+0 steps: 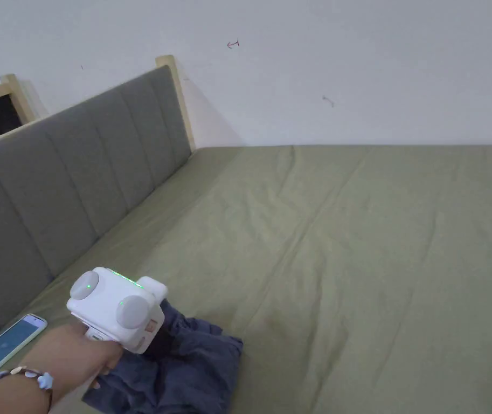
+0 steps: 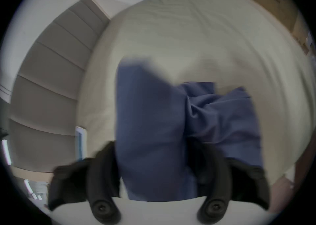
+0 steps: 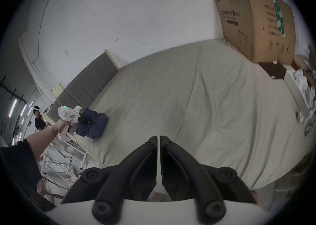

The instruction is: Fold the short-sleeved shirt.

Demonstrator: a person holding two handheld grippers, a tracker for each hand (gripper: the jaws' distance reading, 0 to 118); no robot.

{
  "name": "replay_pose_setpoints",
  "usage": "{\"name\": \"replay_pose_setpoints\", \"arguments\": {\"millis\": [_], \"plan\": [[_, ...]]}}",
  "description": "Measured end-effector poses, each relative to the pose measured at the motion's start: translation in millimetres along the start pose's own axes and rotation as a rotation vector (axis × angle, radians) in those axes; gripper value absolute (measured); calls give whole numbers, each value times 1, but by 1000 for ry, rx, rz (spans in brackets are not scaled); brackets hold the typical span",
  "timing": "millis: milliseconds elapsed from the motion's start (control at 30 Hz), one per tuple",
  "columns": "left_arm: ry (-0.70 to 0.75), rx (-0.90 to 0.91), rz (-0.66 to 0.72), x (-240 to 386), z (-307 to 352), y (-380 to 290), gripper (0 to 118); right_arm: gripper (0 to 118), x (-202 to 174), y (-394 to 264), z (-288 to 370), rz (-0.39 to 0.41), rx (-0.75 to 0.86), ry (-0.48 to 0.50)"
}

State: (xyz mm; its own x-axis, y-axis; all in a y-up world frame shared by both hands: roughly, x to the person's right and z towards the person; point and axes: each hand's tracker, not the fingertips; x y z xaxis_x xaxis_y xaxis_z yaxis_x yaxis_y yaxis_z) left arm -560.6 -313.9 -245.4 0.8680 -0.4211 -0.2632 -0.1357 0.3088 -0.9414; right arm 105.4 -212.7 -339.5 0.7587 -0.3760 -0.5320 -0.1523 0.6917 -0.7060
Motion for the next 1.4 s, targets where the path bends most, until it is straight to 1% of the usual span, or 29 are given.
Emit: {"name": "replay_pose_setpoints", "arguments": {"millis": [33,100,167,200,267,300,367,400,467,500,533,567,600,633,700,767,800,833,867,900,933,1000,1100,1200,1267,1300,1367,1400], "plan": [[54,11,-12,-4,2,-2,103,3,-2,4,1,24,10,-15],[179,42,-45,-10,10,-6,102,3,-7,6,0,48,20,-34],[264,66,-47,-16,20,-11,102,3,-9,6,-2,43,25,-32],[281,82,-40,-17,28,-12,102,3,-10,5,-2,33,28,-24],[247,154,5,-19,47,-16,102,3,-11,4,-4,8,28,11],[199,197,43,-17,57,-17,102,3,-10,3,-4,7,25,15],[45,270,158,-8,79,-17,101,3,-13,1,-6,14,26,14],[-61,293,225,0,90,-18,95,3,-14,1,-6,23,27,11],[-313,354,344,24,108,-22,66,3,-13,2,-5,41,32,3],[-419,355,375,38,113,-22,56,3,-14,3,-5,48,35,-2],[-524,302,382,58,119,-18,56,3,-15,4,-5,53,38,-8],[-562,265,366,77,125,-14,8,3,-14,5,-4,55,39,-11],[-545,259,327,98,134,-12,0,3,-15,7,-2,55,38,-25],[-542,315,285,116,145,-10,0,3,-16,9,1,54,50,-40],[-568,436,197,152,173,-5,0,3,-16,16,12,60,93,9],[-571,580,227,173,207,-4,0,3,-23,26,24,77,163,11],[-577,656,279,179,228,-7,0,3,-26,31,31,93,206,16],[-576,736,316,185,244,-9,0,3,-29,36,40,119,258,8],[-560,818,319,190,258,-9,0,3,-34,40,48,149,330,-5],[-511,914,297,195,272,-10,0,3,-39,44,57,179,411,-10],[-432,1007,300,200,289,-15,0,3,-44,46,64,210,495,-16],[-288,1122,322,208,311,-18,0,3,-51,50,76,249,625,-35],[-248,1211,330,217,339,-22,0,3,-55,53,83,289,765,-122],[-197,1288,387,233,349,-42,0,3,-49,38,80,307,860,-161],[-204,1274,391,245,348,-53,0,3,-41,23,70,274,865,-254],[-205,1236,396,250,346,-56,0,3,-37,17,68,253,848,-270],[-253,1139,395,255,339,-62,0,3,-29,7,62,212,775,-242],[-281,1119,396,256,334,-66,0,3,-26,2,60,206,746,-249]]}}
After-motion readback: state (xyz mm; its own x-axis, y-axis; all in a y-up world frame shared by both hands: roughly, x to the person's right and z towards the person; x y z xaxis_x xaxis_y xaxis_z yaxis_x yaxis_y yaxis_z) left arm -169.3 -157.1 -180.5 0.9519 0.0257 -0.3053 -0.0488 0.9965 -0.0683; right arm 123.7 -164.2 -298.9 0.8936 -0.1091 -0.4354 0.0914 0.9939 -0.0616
